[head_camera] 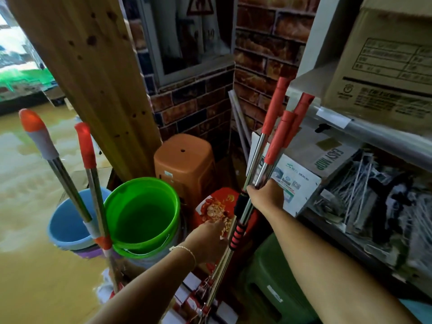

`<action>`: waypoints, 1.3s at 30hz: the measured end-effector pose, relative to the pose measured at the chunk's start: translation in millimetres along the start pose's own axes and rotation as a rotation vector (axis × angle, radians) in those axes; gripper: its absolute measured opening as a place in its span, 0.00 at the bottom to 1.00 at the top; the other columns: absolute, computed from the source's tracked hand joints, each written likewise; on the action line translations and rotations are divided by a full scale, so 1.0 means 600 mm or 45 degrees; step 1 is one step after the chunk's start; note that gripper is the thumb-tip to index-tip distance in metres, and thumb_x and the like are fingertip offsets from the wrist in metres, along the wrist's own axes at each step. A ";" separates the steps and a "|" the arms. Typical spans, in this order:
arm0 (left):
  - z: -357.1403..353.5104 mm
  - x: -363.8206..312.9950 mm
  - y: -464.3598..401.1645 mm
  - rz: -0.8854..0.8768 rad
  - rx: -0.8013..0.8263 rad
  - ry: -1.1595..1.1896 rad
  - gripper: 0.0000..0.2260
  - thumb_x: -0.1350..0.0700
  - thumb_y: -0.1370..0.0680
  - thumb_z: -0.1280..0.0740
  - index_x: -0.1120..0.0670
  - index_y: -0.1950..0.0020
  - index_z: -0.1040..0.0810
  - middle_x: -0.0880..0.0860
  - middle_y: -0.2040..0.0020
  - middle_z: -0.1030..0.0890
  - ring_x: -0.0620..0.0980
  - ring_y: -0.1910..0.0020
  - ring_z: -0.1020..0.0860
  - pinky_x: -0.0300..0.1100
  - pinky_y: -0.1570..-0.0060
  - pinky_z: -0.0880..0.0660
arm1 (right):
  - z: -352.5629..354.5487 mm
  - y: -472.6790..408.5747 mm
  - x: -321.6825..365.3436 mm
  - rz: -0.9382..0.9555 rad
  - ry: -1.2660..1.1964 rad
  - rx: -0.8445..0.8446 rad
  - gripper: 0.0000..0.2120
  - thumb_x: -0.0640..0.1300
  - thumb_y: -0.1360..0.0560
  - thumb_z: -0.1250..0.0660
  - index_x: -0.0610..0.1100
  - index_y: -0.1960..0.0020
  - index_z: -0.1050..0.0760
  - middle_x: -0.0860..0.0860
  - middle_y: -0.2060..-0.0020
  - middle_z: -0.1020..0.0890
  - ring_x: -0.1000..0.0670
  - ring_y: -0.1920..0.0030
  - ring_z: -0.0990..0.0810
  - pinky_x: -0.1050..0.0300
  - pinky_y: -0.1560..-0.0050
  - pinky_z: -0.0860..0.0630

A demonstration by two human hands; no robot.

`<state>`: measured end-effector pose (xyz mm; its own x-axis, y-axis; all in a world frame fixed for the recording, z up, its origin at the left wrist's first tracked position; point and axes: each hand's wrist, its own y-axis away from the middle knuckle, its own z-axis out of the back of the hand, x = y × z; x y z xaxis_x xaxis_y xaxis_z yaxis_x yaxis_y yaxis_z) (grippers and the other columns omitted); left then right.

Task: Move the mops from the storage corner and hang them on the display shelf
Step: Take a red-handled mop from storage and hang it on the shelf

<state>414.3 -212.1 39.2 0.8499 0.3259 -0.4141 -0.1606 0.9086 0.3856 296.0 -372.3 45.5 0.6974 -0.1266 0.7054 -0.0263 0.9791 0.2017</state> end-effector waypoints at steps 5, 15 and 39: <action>0.008 0.021 0.007 -0.055 0.053 0.044 0.17 0.52 0.22 0.37 0.54 0.34 0.28 0.55 0.43 0.21 0.55 0.45 0.22 0.43 0.52 0.26 | 0.010 0.071 -0.013 0.057 0.033 0.028 0.10 0.51 0.27 0.31 0.46 0.57 0.26 0.53 0.64 0.23 0.50 0.63 0.23 0.57 0.61 0.27; -0.019 0.063 0.054 -0.259 0.265 0.180 0.13 0.57 0.18 0.40 0.62 0.37 0.26 0.54 0.53 0.19 0.43 0.66 0.22 0.30 0.68 0.28 | -0.006 0.262 -0.021 0.237 -0.040 -0.060 0.09 0.50 0.23 0.31 0.50 0.59 0.26 0.55 0.67 0.22 0.51 0.65 0.22 0.60 0.67 0.30; -0.096 0.098 0.217 -0.373 0.133 0.157 0.12 0.49 0.22 0.35 0.53 0.43 0.26 0.53 0.50 0.19 0.53 0.52 0.21 0.49 0.49 0.23 | -0.033 0.483 -0.076 0.527 -0.320 0.056 0.09 0.50 0.21 0.33 0.48 0.44 0.21 0.54 0.53 0.16 0.56 0.51 0.17 0.54 0.48 0.20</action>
<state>414.7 -59.5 17.6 0.7843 0.0896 -0.6139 0.1394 0.9388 0.3151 270.7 -79.7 58.5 0.4273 0.2322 0.8738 -0.2991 0.9484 -0.1058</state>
